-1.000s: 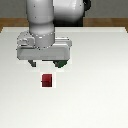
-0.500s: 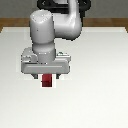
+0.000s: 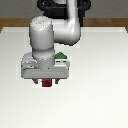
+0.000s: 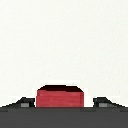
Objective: Place the red cube on top of the green cube.
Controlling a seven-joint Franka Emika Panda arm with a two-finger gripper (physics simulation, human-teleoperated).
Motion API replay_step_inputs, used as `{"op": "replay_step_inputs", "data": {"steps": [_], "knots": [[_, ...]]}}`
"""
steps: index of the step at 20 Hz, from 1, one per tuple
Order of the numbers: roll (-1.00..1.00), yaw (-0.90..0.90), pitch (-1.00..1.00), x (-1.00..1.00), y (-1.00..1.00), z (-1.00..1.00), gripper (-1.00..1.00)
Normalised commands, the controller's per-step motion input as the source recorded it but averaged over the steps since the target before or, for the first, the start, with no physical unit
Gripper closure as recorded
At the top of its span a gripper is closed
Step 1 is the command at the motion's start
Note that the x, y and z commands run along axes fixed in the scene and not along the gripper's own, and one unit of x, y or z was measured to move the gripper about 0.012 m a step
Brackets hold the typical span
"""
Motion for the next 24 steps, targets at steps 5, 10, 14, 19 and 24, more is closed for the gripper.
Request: {"op": "replay_step_inputs", "data": {"steps": [5, 10, 14, 19, 24], "knots": [[0.0, 0.0, 0.0, 0.0, 0.0, 0.2, 1.0], [0.0, 0.0, 0.0, 0.0, 0.0, 0.6, 1.0], [0.0, 0.0, 0.0, 0.0, 0.0, 1.0, 1.0], [0.0, 0.0, 0.0, -0.04, 0.0, 0.8, 1.0], [0.0, 0.0, 0.0, -0.6, 0.0, 0.0, 1.0]]}}
